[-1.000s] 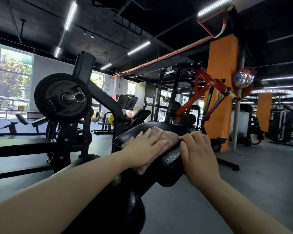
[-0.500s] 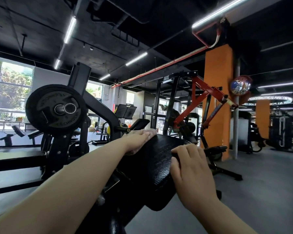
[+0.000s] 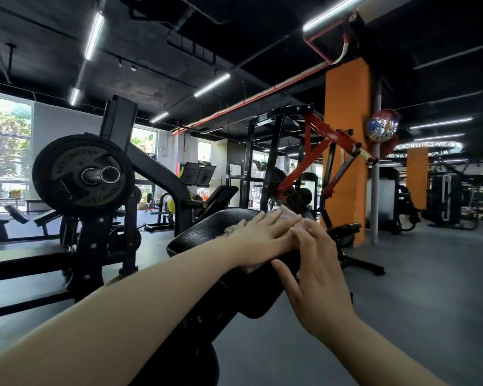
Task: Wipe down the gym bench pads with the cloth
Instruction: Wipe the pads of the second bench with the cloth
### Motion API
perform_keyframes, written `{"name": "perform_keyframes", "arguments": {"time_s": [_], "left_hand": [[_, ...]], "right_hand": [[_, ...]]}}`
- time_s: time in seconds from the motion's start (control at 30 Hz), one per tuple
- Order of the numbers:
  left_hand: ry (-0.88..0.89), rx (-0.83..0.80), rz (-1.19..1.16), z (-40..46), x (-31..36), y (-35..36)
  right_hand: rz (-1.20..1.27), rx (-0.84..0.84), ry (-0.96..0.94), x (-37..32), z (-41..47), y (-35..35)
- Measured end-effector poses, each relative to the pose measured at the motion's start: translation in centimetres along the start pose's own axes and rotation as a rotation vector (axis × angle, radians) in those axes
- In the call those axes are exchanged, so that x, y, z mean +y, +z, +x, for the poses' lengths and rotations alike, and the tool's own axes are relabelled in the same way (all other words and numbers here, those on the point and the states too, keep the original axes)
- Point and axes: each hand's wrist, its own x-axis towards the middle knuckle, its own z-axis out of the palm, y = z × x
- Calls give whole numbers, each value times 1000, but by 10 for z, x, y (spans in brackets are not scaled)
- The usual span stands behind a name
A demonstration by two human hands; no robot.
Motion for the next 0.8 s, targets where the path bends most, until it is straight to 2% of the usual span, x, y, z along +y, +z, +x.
{"name": "perform_keyframes", "arguments": {"time_s": [0.27,0.47,0.63,0.73,0.8], "left_hand": [[-4,1,9,-53,-28,9],[-312,93,-154,-61,-85,11],[-411,135,-245,-62,-88,6],[-383,101,-416,-82,-68,-7],[-303,80,-559,-101,-58,-17]], "right_hand": [[-91,-174,-156,-22,5,-16],[-275,-318,-110,-36,2,-8],[-318,-366,-76,-46,5,-10],[-327,-414,-56,-50,4,-14],[-333,-438,-53,-51,6,-18]]}}
